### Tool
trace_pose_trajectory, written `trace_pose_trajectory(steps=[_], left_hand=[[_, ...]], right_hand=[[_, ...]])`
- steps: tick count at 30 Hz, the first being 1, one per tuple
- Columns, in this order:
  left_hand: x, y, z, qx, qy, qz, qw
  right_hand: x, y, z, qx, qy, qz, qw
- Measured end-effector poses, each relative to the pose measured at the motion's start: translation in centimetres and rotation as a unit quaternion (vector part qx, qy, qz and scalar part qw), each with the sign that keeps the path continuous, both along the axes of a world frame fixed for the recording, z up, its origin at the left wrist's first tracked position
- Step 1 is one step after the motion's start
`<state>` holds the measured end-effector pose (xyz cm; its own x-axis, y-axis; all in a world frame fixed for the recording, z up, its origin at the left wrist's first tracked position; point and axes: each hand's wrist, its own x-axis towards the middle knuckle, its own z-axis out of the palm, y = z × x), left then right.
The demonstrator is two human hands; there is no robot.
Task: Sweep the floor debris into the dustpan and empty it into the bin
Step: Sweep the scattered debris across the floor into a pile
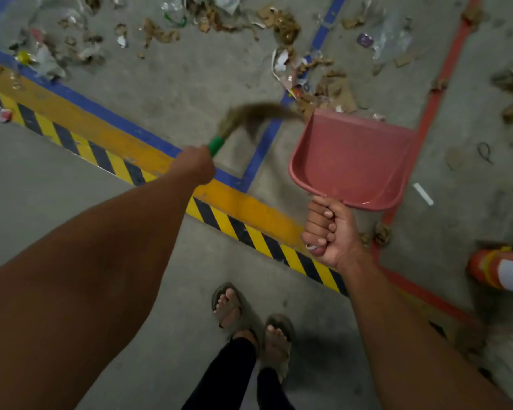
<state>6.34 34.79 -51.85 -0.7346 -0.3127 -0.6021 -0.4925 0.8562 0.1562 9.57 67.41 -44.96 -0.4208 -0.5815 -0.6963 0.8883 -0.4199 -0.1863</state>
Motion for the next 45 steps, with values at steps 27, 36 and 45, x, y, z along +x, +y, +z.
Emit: trace_pose_trajectory(steps=[27, 36, 45], left_hand=[[10.3, 23.9, 0.1, 0.190, -0.274, -0.212, 0.919], [8.0, 24.4, -0.6, 0.037, 0.000, -0.140, 0.989], [11.3, 26.1, 3.2, 0.266, 0.087, -0.017, 0.960]], right_hand=[[10.3, 24.0, 1.7, -0.021, 0.043, -0.181, 0.982], [13.1, 24.8, 1.7, -0.015, 0.044, -0.198, 0.979], [13.5, 26.9, 3.5, -0.032, 0.061, -0.203, 0.977]])
